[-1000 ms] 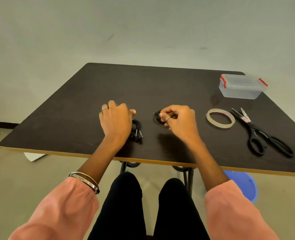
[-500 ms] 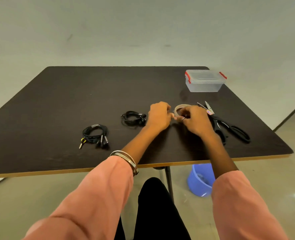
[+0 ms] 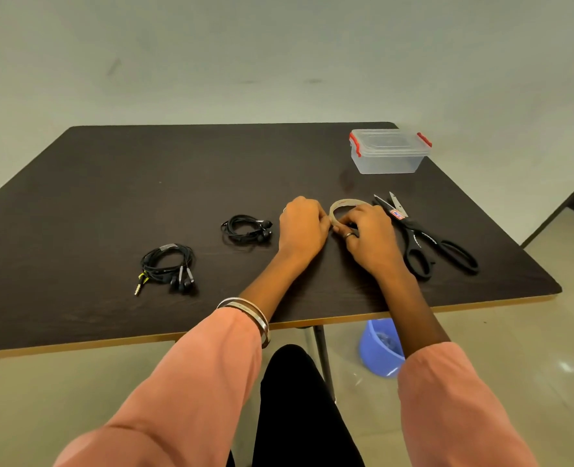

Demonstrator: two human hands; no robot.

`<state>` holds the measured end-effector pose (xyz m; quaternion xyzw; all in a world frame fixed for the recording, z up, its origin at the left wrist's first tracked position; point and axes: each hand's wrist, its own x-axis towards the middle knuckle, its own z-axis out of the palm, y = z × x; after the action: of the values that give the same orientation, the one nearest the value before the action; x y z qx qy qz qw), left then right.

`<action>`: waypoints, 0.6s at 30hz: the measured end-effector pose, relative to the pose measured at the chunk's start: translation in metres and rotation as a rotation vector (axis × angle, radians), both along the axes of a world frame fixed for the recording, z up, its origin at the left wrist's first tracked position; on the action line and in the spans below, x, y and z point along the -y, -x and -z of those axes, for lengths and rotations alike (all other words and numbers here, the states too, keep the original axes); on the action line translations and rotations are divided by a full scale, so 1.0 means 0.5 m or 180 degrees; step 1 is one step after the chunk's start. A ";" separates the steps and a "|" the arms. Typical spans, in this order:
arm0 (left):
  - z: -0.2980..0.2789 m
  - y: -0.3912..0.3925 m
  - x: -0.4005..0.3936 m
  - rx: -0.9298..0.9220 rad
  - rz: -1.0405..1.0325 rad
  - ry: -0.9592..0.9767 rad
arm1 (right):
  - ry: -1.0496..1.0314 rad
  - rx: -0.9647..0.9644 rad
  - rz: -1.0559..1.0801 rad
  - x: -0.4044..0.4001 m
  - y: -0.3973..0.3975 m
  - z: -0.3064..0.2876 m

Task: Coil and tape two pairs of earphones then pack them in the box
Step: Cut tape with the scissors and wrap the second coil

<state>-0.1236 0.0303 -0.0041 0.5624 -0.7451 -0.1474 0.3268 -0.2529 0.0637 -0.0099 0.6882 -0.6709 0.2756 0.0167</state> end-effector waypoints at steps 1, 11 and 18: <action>0.001 0.000 0.000 -0.0007 -0.0026 0.0010 | 0.0009 0.0002 0.0018 0.000 0.000 0.001; 0.007 -0.011 0.005 -0.0728 0.0019 -0.0270 | -0.0011 0.0185 -0.0001 -0.003 0.002 0.000; 0.014 -0.024 0.005 -0.1453 0.0166 -0.0319 | -0.0005 0.0330 -0.0111 -0.013 0.004 -0.004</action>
<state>-0.1117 0.0280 -0.0108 0.5106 -0.6579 -0.3159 0.4546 -0.2548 0.0702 -0.0077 0.6846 -0.6590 0.3106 -0.0236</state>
